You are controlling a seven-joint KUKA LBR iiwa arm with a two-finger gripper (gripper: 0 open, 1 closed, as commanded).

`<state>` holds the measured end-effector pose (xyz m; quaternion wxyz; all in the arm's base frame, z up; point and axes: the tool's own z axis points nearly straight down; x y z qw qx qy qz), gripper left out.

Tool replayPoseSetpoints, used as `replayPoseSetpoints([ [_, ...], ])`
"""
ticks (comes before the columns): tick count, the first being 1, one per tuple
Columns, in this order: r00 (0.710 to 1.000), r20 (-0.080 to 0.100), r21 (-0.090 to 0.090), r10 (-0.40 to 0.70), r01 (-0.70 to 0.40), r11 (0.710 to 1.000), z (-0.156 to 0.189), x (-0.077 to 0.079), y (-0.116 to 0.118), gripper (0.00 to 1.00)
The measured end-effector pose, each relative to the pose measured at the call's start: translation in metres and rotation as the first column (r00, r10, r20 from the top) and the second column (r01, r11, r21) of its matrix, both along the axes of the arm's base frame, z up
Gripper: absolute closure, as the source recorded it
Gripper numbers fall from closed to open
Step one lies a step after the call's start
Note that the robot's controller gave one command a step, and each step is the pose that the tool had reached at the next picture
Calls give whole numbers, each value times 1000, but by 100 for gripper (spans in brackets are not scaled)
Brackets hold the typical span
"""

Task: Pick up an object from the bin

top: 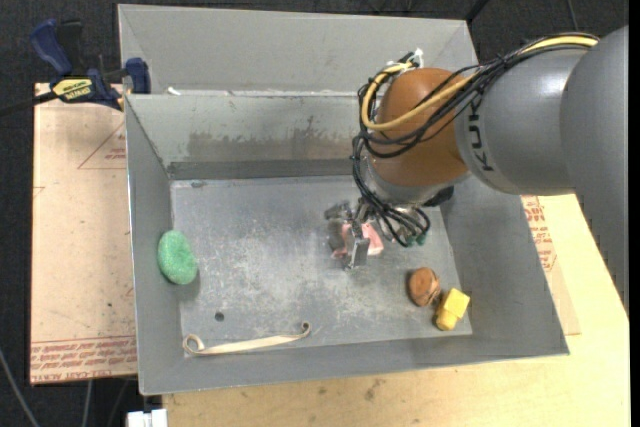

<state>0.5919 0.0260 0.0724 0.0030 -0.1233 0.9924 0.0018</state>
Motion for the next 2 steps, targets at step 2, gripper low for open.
replayPoseSetpoints([
  [2, 1000, -4, -3, -8, 8, 1000, 58, 6, -6, 100],
])
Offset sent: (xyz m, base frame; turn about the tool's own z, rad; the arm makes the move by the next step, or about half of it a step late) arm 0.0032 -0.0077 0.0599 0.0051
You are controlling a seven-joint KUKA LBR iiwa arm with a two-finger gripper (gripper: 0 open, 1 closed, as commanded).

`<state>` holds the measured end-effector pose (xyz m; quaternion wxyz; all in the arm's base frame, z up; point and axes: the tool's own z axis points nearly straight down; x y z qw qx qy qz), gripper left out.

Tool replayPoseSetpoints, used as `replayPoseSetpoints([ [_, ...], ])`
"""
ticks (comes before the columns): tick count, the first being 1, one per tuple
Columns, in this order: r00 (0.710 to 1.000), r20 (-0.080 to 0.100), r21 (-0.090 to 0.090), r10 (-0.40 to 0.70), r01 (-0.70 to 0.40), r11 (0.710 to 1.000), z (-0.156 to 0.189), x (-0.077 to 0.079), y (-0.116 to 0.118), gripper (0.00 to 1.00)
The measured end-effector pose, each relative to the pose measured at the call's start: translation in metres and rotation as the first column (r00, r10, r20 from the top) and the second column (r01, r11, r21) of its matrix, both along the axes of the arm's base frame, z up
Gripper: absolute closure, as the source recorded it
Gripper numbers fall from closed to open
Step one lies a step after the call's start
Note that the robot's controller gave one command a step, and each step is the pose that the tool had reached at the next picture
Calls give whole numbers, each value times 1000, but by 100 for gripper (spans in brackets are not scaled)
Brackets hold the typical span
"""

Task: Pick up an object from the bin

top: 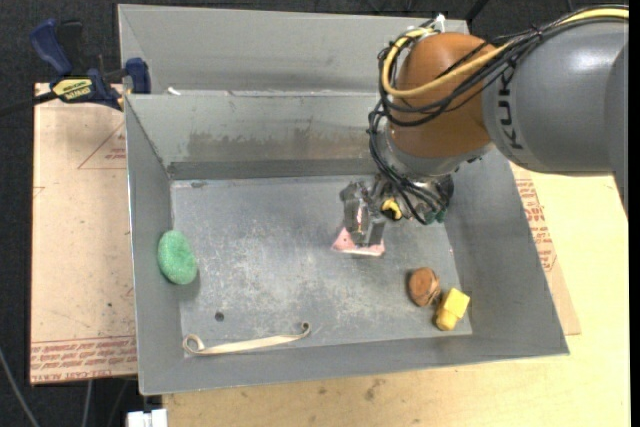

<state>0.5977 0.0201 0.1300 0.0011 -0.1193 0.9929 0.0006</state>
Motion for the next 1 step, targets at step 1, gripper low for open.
replayPoseSetpoints([
  [1, 1000, 0, 0, 1, -1, 1000, 26, 0, -20, 100],
])
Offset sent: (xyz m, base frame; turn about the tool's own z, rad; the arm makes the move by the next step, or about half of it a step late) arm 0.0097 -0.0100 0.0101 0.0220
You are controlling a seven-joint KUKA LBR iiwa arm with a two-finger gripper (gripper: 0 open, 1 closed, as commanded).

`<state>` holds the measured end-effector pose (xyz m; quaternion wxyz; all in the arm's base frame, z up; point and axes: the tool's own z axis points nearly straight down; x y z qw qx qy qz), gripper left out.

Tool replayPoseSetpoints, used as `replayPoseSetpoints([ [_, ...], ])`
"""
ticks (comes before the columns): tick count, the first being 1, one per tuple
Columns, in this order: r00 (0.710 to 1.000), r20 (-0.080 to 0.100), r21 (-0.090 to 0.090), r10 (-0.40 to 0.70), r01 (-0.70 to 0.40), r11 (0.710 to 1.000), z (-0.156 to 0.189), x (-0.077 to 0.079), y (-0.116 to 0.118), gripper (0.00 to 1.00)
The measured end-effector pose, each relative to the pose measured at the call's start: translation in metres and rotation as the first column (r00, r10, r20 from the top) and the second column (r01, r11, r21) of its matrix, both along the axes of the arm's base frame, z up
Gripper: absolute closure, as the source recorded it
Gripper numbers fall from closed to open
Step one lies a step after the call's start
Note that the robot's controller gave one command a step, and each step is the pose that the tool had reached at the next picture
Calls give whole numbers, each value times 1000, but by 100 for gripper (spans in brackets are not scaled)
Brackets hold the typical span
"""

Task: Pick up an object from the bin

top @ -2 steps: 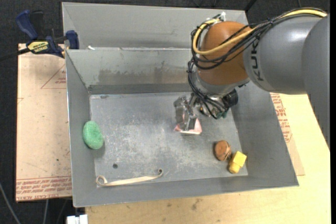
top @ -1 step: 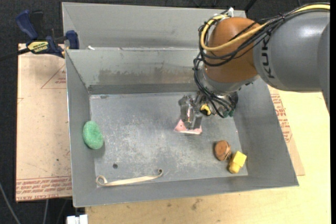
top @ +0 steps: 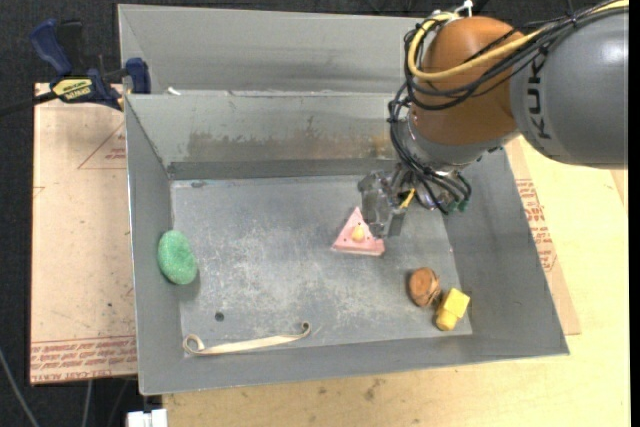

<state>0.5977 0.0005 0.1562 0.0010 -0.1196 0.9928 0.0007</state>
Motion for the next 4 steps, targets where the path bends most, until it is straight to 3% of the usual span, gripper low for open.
replayPoseSetpoints([
  [1, 1000, 1, 0, -19, 19, 1000, -13, 9, 8, 0],
  [2, 1000, 0, 0, -22, 22, 1000, -16, 10, 11, 0],
  [3, 996, 2, 1, -85, 85, 996, -30, 6, -16, 0],
  [4, 999, 2, -2, -32, 32, 999, -57, 8, -27, 0],
])
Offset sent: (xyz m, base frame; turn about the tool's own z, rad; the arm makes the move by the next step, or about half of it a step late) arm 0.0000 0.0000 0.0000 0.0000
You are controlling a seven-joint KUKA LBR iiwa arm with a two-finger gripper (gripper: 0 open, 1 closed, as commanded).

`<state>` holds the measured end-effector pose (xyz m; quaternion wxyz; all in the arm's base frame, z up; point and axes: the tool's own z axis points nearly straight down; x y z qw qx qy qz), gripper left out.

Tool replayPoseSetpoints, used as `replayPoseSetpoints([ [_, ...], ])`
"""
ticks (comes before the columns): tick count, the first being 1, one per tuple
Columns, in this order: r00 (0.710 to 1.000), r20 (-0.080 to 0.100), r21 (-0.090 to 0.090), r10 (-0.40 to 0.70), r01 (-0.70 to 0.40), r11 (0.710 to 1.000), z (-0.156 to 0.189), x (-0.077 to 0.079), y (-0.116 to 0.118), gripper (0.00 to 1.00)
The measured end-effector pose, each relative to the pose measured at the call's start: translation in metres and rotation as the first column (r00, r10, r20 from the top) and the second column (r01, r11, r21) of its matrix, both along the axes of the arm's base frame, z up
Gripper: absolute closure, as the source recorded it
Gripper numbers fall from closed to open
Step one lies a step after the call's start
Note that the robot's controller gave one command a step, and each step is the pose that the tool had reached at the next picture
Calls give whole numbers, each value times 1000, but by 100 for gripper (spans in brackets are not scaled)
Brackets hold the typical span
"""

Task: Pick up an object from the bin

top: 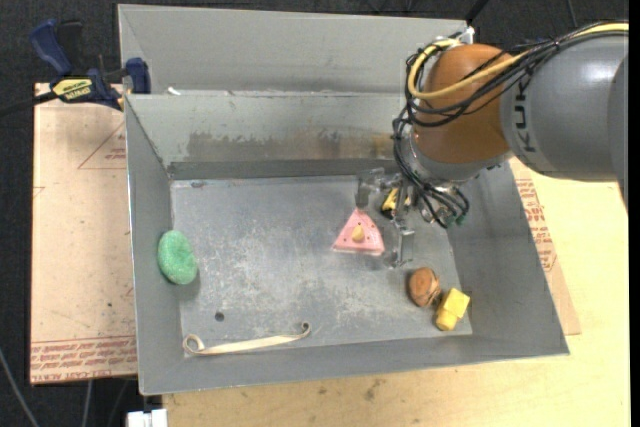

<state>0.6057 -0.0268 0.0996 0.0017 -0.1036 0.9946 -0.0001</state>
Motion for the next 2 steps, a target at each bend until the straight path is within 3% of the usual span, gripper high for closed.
replayPoseSetpoints([
  [1, 988, -1, 1, 152, -152, 988, -13, 8, 3, 0],
  [2, 987, 2, 3, -160, 160, 987, -22, -8, 6, 0],
])
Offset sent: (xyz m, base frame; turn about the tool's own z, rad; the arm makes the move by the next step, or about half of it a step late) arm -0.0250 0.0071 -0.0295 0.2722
